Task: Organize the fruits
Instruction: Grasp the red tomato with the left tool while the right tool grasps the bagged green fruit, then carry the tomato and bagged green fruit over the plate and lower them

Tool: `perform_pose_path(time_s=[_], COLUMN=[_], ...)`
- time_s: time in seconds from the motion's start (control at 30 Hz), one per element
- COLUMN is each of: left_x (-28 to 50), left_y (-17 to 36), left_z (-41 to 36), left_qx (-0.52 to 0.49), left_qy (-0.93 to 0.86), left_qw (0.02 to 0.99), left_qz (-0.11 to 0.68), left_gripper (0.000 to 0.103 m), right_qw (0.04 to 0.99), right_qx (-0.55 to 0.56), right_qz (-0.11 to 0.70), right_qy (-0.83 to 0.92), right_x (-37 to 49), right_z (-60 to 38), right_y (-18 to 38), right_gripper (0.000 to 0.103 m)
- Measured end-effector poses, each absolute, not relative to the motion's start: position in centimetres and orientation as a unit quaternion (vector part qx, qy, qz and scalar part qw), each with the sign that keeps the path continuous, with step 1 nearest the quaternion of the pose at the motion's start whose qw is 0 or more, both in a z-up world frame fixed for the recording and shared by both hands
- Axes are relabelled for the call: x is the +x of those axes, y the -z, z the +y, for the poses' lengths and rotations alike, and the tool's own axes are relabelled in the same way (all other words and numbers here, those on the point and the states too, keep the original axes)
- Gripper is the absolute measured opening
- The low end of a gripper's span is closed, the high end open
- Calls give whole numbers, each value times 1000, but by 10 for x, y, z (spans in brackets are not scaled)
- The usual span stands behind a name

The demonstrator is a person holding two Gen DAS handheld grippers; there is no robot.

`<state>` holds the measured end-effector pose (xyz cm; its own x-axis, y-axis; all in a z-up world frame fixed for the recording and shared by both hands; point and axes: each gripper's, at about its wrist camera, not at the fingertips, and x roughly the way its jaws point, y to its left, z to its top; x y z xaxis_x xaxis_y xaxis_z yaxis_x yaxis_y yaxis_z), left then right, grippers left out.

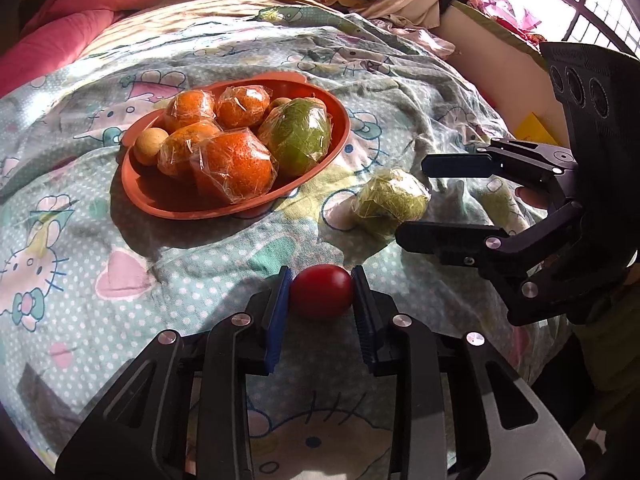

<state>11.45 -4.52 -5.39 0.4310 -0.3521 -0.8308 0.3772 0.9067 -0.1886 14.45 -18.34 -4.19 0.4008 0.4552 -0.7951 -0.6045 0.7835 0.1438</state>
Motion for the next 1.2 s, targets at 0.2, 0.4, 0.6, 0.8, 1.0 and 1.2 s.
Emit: perform_pose_path(time_s=[0.2,0.4,0.6,0.8,1.0,1.2], left_x=[116,119,122,127,139,155], left_y=[52,48,35,21,13,13], left_z=[-33,-20,-8,4,12,21], left_qx=[4,-5,-11,-13,-16,-21], left_qy=[206,195,186,175,165,153], left_qw=[849,852,860,867,872,874], left_qz=[487,485,476,465,460,460], left_gripper=[23,22,22,22,22,22], right_qw=[822,825,839,850,858,859], right_qx=[-74,-45,-34,-31,-28,-30], right_qz=[459,459,432,411,399,395], right_qy=[-329,-328,-329,-327,-323,-325], right_x=[151,153,152,165,183,195], right_z=[-175,-179,-185,-186,-180,-171], right_y=[52,49,24,2,-10,-13], right_gripper=[49,49,49,49,49,49])
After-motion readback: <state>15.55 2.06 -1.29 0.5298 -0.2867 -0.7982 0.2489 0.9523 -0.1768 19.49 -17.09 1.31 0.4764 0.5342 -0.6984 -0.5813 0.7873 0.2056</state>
